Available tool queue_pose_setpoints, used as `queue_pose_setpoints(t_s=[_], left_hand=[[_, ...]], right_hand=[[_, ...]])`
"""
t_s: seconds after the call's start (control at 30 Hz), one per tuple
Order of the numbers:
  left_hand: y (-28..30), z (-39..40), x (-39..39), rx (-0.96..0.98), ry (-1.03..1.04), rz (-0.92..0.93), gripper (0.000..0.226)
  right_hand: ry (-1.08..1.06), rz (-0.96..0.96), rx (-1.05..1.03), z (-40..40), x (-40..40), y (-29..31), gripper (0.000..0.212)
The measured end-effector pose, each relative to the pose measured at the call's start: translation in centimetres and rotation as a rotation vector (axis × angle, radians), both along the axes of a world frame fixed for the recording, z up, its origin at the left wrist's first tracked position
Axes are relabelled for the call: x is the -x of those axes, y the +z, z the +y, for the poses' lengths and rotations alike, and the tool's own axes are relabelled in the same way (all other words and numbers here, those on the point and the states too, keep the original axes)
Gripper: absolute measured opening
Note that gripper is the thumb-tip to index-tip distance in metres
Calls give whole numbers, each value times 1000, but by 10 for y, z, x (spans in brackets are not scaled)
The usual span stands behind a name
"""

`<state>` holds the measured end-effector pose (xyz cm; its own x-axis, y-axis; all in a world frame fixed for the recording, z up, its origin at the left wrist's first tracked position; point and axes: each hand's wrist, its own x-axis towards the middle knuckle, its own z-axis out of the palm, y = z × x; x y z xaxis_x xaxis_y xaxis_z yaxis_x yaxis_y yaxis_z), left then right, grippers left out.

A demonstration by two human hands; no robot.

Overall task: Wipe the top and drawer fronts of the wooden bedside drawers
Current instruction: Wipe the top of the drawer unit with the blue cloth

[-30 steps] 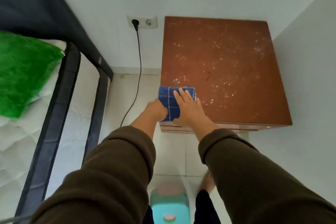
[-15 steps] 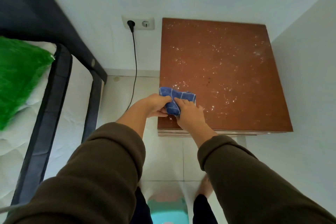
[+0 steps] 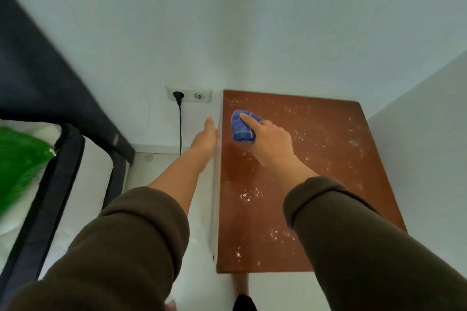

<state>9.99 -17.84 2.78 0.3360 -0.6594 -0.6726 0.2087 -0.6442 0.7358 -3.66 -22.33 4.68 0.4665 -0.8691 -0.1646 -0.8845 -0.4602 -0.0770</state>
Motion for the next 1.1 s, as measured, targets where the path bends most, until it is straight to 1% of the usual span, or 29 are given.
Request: queue_pose_setpoints(t_s=[0.1, 0.2, 0.37, 0.47, 0.53, 0.6, 0.77, 0.93, 1.1], left_hand=[[-19, -38, -8, -2, 79, 8, 70], [-40, -75, -18, 1, 170, 67, 74], [-67, -113, -29, -63, 221, 226, 83], [-72, -121, -29, -77, 155, 353, 93], [-74, -124, -30, -81, 96, 392, 98], [-78, -126, -32, -92, 87, 402, 102], [-82, -121, -35, -81, 143, 458, 107], [-78, -110, -29, -93, 174, 454, 108], [-73, -86, -21, -132, 173, 419, 108]], right_hand=[[37, 11, 19, -62, -26, -9, 60], [84, 24, 7, -117, -50, -30, 60], [126, 98, -128, -162, -74, -72, 57], [78, 122, -232, -169, -78, -88, 61], [81, 125, -244, -170, -80, -92, 66], [87, 116, -236, -172, -84, -94, 63], [87, 113, -206, -177, -91, -96, 51], [141, 146, -192, -176, -88, -92, 49], [157, 137, -236, -142, -79, -86, 43]])
